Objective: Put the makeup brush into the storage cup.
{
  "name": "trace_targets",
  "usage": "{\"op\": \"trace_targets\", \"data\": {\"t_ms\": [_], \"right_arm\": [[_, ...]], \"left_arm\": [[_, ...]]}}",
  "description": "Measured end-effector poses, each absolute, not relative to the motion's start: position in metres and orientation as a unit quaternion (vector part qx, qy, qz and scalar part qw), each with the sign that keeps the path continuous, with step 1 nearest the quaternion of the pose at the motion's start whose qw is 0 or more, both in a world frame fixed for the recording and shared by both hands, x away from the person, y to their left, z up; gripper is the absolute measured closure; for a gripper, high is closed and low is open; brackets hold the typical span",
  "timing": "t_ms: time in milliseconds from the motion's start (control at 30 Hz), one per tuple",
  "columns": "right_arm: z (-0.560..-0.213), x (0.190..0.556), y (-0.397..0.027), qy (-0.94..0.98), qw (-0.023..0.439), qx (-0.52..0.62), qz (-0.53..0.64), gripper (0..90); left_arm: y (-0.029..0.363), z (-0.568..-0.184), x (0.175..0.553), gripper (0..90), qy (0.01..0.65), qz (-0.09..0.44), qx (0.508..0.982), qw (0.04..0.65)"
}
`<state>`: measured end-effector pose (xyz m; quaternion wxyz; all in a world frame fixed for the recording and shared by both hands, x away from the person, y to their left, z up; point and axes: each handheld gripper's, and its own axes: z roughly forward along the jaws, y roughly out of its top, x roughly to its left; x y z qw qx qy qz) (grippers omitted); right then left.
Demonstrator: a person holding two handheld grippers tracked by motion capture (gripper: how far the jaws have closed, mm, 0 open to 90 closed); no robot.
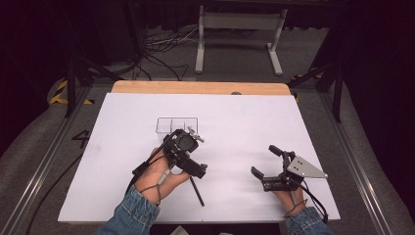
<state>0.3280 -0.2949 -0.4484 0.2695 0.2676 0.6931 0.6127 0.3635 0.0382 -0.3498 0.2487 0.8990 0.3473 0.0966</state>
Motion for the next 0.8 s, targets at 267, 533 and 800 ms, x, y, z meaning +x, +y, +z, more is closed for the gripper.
{"op": "trace_targets", "data": {"t_ms": [267,533,800], "right_arm": [[-0.448,0.323,-0.292,0.701,0.26,0.246,0.617,0.4],[-0.447,0.322,-0.292,0.701,0.259,0.237,0.621,0.4],[-0.447,0.323,-0.292,0.699,0.259,0.239,0.623,0.4]], "left_arm": [[0.029,-0.365,0.371,1.4,0.374,0.083,0.898,0.216],[0.02,-0.378,0.372,1.2,0.388,0.071,0.904,0.167],[0.024,-0.388,0.37,1.2,0.406,0.061,0.897,0.165]]}}
